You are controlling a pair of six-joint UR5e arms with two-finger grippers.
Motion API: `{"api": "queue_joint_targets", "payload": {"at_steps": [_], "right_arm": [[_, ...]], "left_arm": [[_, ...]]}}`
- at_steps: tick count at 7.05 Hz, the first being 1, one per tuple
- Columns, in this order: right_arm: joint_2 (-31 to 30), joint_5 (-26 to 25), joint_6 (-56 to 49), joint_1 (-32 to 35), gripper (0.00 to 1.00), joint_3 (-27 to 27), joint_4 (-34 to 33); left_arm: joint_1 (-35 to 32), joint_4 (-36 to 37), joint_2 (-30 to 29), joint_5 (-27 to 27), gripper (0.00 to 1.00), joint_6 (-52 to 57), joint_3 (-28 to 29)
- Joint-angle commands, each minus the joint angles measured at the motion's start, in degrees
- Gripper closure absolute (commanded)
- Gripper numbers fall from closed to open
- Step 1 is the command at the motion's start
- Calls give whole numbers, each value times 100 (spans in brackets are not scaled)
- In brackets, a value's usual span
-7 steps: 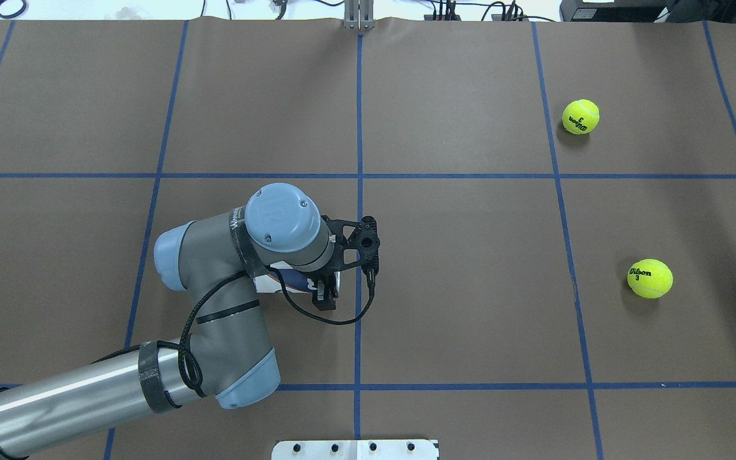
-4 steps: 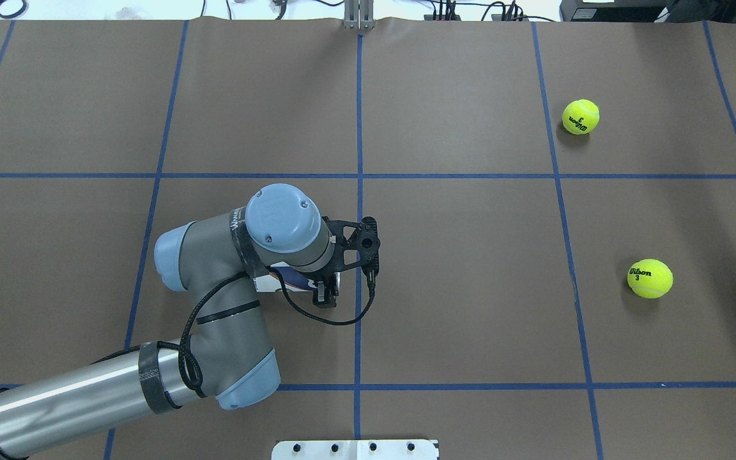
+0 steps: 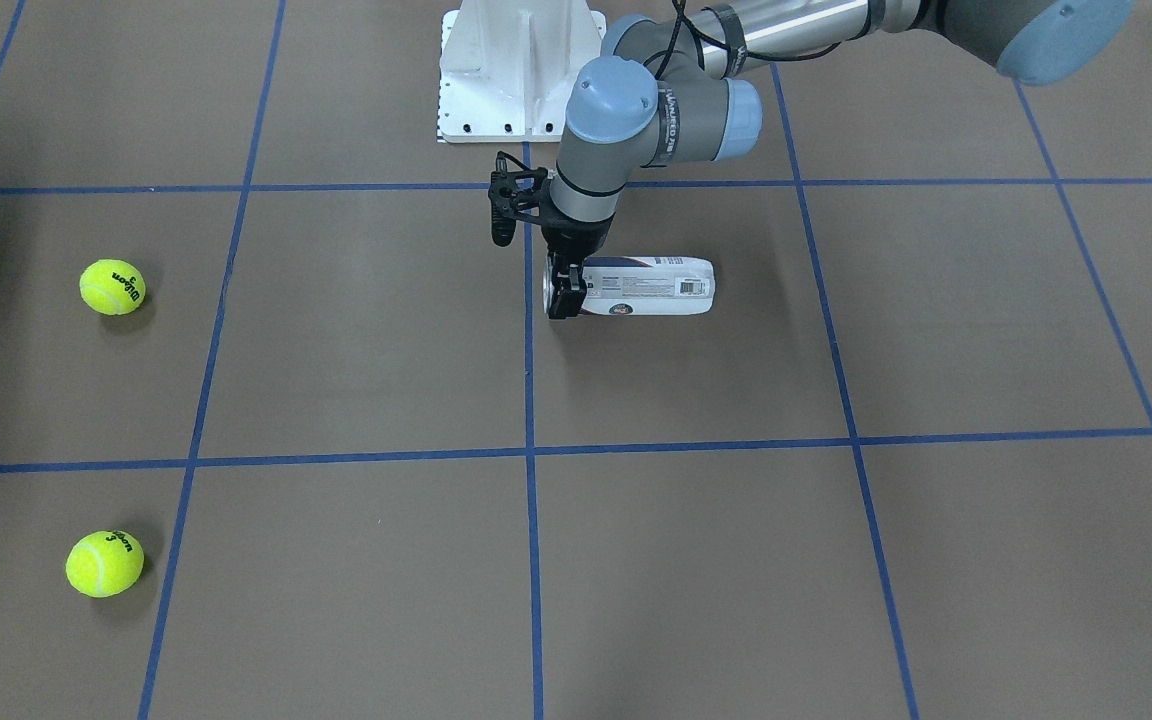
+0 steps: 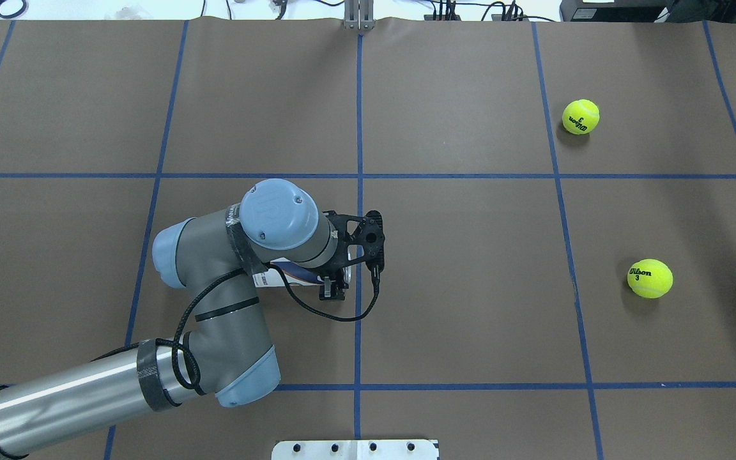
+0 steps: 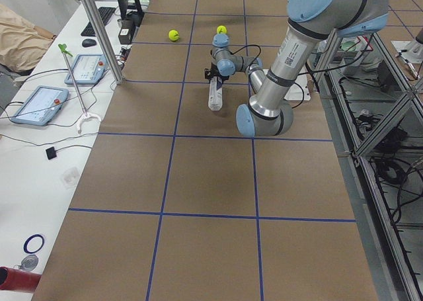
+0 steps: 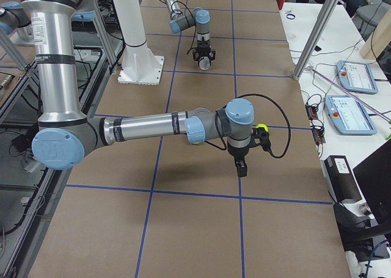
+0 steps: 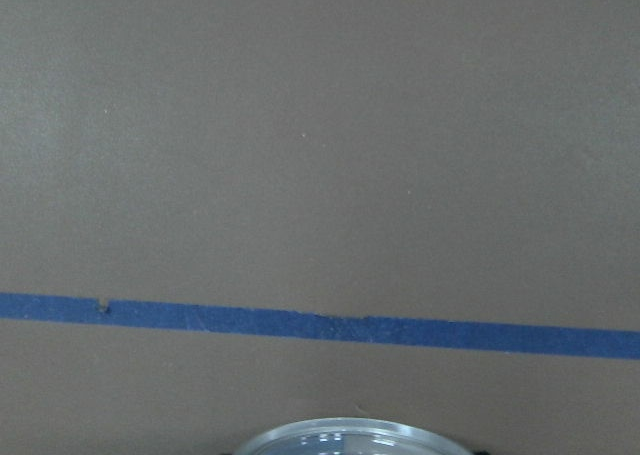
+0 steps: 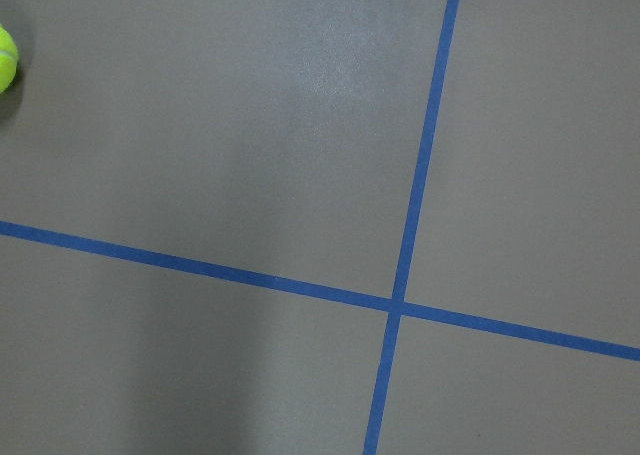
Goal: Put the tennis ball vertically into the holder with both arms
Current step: 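Lift and rotate the white can upright with the left gripper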
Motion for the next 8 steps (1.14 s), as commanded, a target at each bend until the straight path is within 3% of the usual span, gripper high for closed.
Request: {"api": "queue_joint_targets", "payload": {"at_steps": [1, 5, 8], "right_arm": [[0, 0, 0, 0, 0, -19, 0], [9, 0, 0, 0, 0, -11, 0], [9, 9, 0, -9, 0, 16, 0]], "left_arm": [[-218, -1180, -22, -10, 30, -194, -33], [-527, -3765, -31, 68, 35, -1862, 54], [-483, -6093, -57, 797, 36, -2830, 791]]}}
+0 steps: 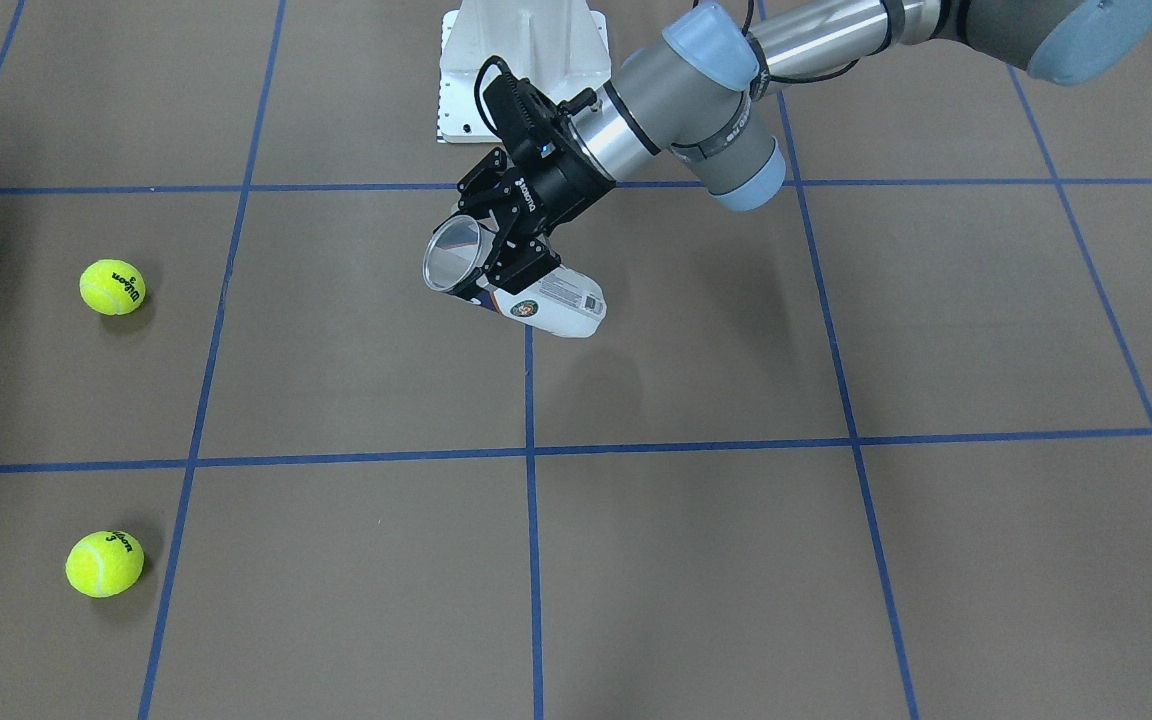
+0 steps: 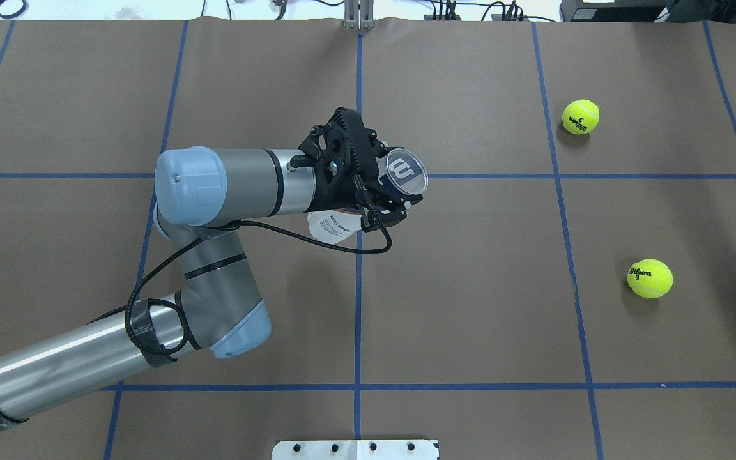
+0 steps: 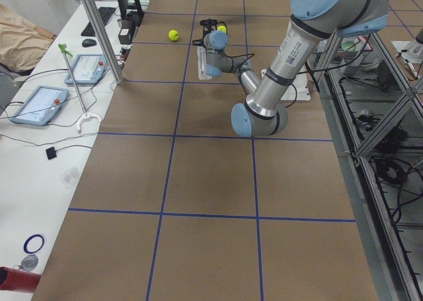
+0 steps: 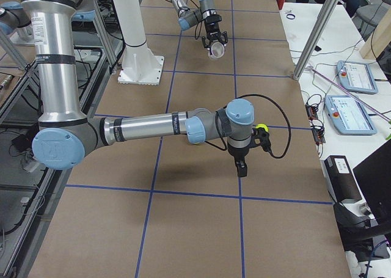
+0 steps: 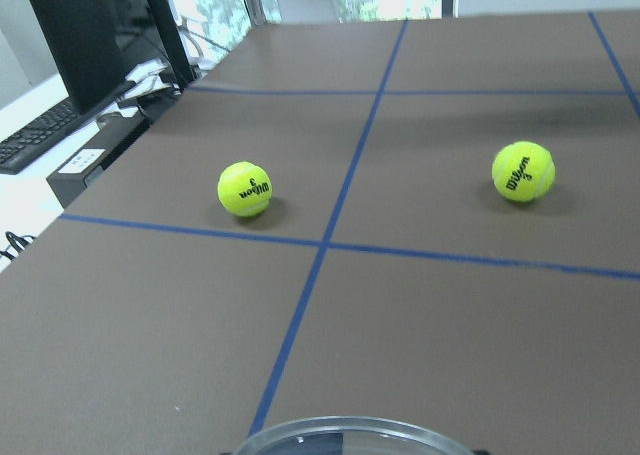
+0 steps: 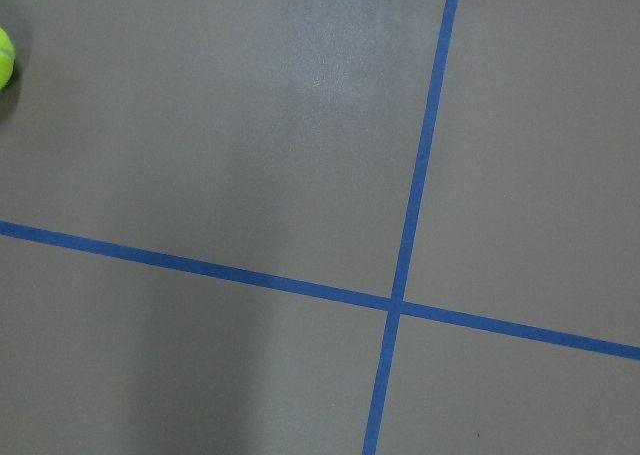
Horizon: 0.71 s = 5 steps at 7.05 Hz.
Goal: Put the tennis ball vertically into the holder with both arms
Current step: 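Lift and rotate the white can upright with the left gripper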
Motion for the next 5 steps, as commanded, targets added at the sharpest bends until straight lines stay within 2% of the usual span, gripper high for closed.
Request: {"api": "queue_joint_targets", "payload": {"at_steps": [1, 2, 4, 5], "right_arm": [[0, 1, 0, 4, 0, 21, 0], [0, 1, 0, -5, 0, 21, 0], [9, 1, 0, 4, 0, 30, 0], [9, 1, 0, 4, 0, 47, 0]], "left_arm": [[25, -1640, -31, 594, 37, -601, 472], [34, -2326, -145, 824, 42, -794, 787], [190, -3329, -216, 1368, 42, -805, 1254], [375, -4100, -216, 1632, 42, -797, 1726]]}}
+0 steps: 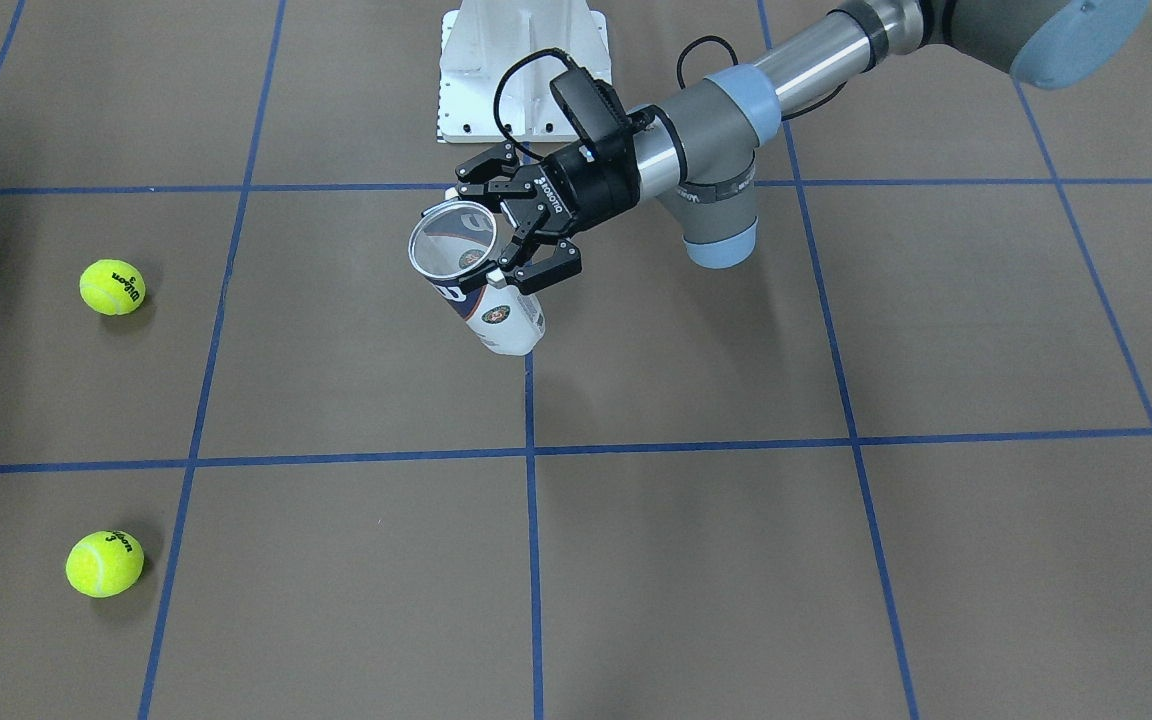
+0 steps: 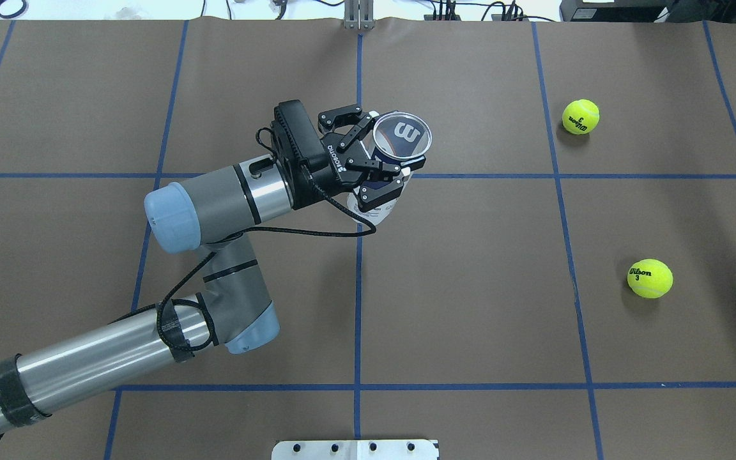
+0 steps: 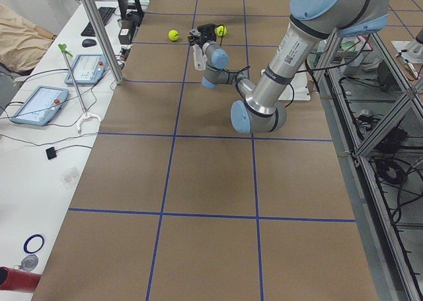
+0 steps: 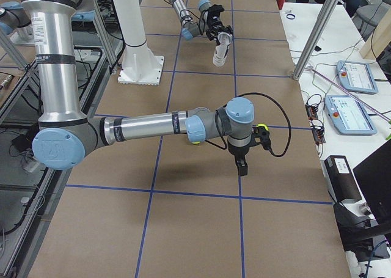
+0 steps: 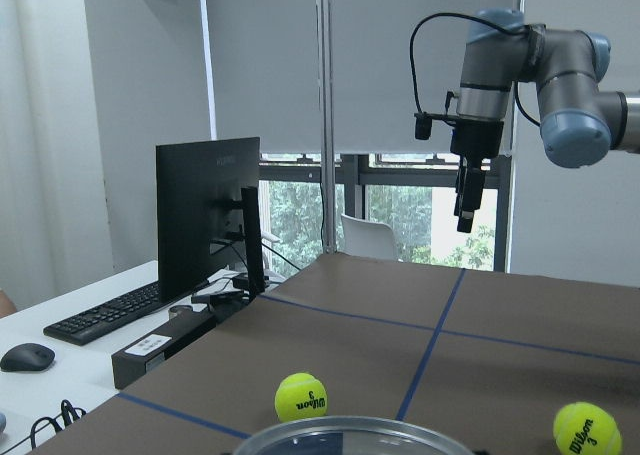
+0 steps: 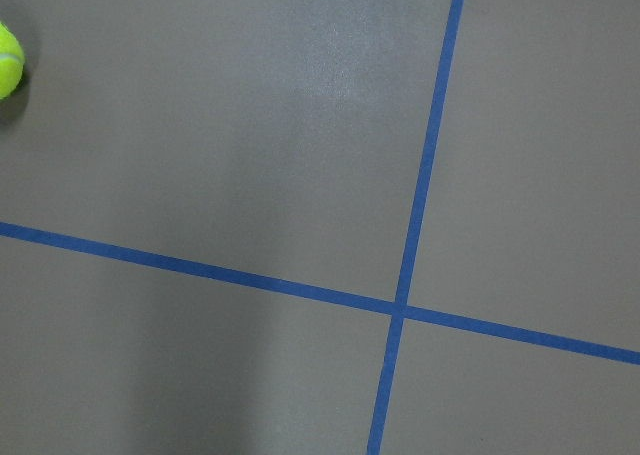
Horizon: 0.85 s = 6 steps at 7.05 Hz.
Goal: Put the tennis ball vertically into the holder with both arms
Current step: 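Lift and rotate the white can upright with the left gripper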
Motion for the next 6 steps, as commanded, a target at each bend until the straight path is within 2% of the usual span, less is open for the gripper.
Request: {"api": "queue_joint_targets", "payload": {"at_steps": [1, 3, 4, 6], "right_arm": [[2, 0, 9, 1, 0, 40, 0], [37, 0, 123, 1, 0, 40, 0], [45, 0, 123, 1, 0, 40, 0], [37, 9, 123, 1, 0, 40, 0]], "left_arm": [[233, -1168, -11, 460, 42, -4, 630], [312, -1285, 33, 461, 42, 14, 797], [373, -1625, 33, 470, 42, 49, 1120], [479, -1707, 33, 470, 42, 75, 1238]]}}
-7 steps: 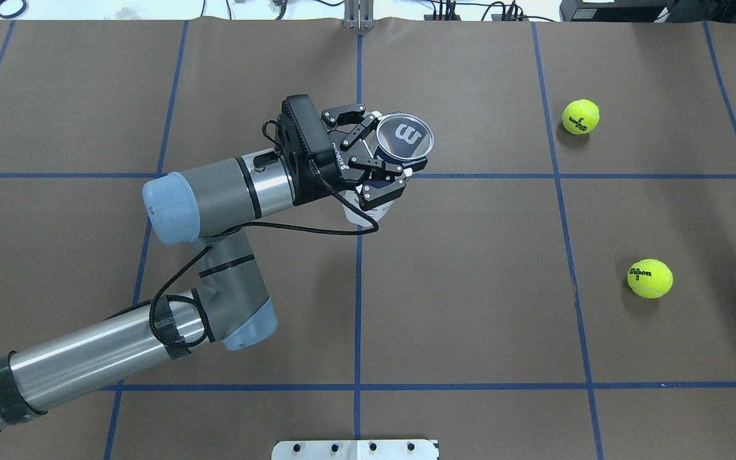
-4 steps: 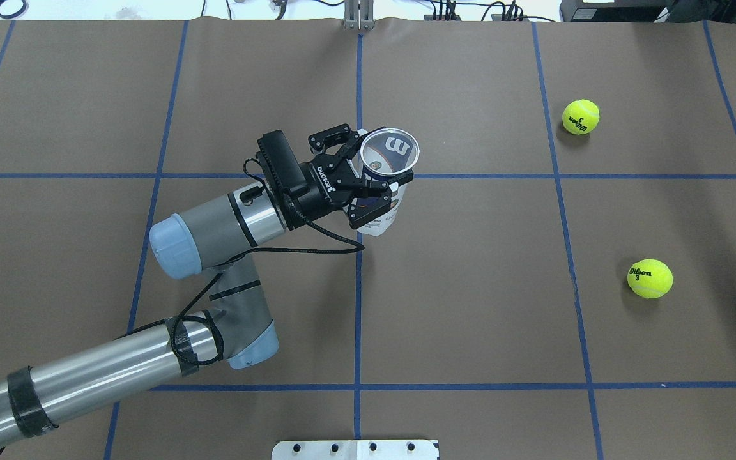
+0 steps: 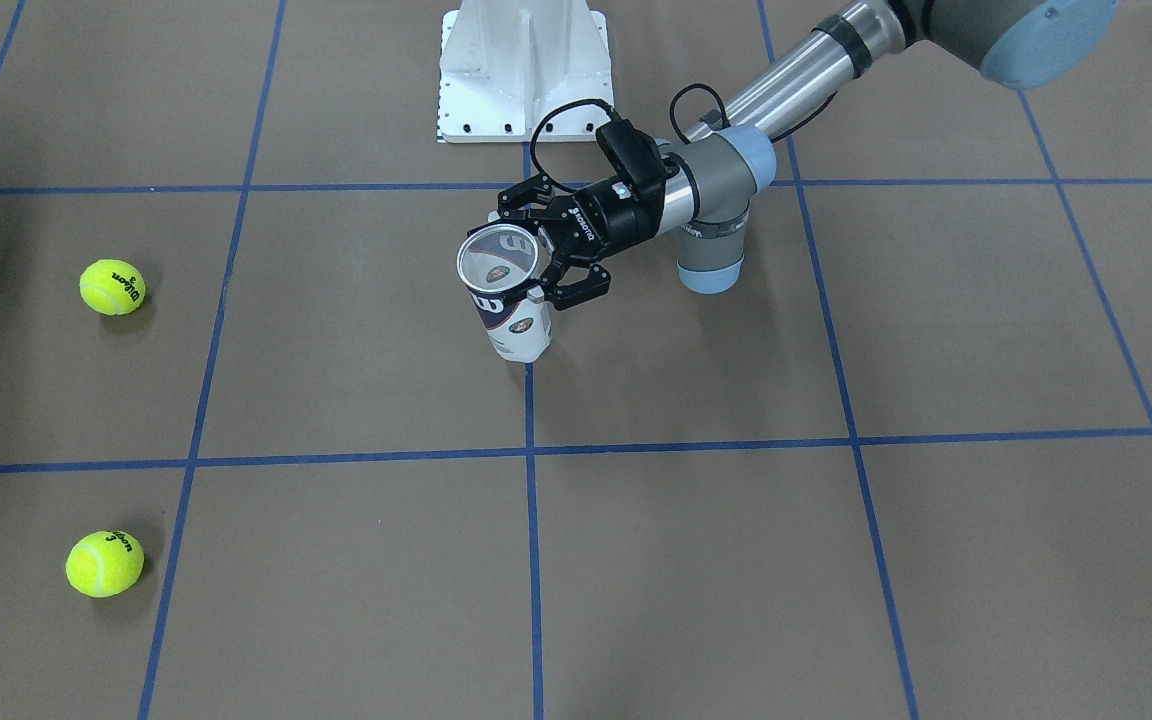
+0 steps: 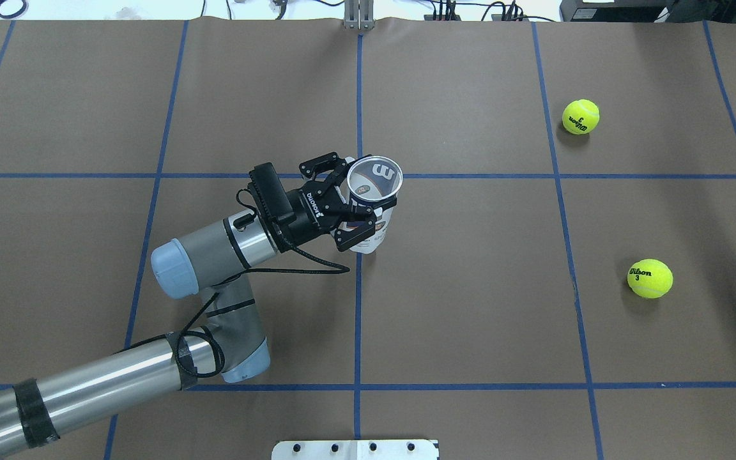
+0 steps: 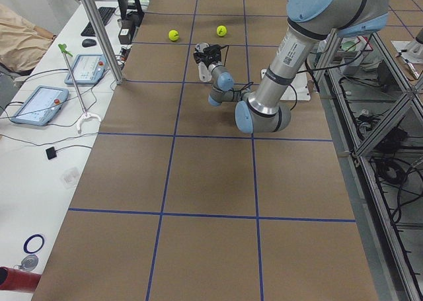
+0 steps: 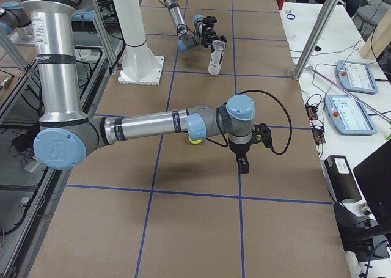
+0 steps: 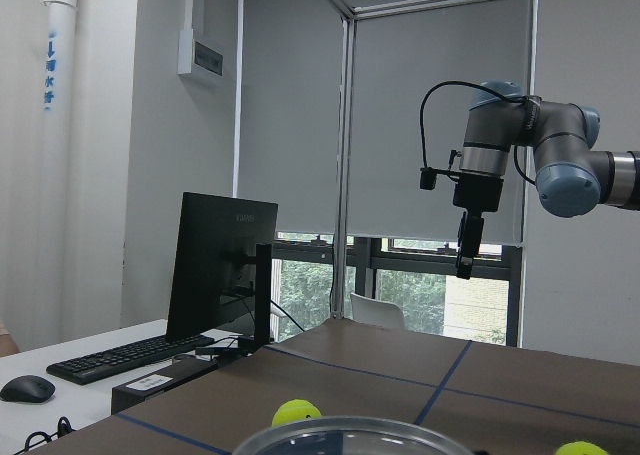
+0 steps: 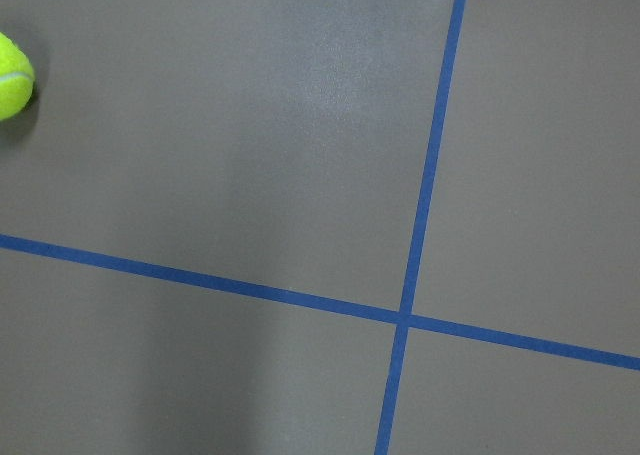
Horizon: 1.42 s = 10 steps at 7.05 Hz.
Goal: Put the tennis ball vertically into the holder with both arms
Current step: 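Reach the right gripper toward the nearer yellow tennis ball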
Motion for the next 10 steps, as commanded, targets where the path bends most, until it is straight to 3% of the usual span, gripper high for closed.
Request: {"api": "queue_joint_targets", "payload": {"at_steps": [1, 3, 5, 10], "right_arm": [[-1, 3, -3, 0, 0, 0, -4], [8, 107, 172, -9, 0, 17, -4], [8, 240, 890, -253, 0, 253, 5], [-79, 214, 3376, -1640, 0, 1263, 100]], "left_arm": [[81, -66, 1, 2, 41, 16, 79], [81, -66, 1, 2, 34, 16, 71], [90, -58, 45, 11, 34, 16, 71], [99, -58, 28, 11, 30, 7, 36]]}}
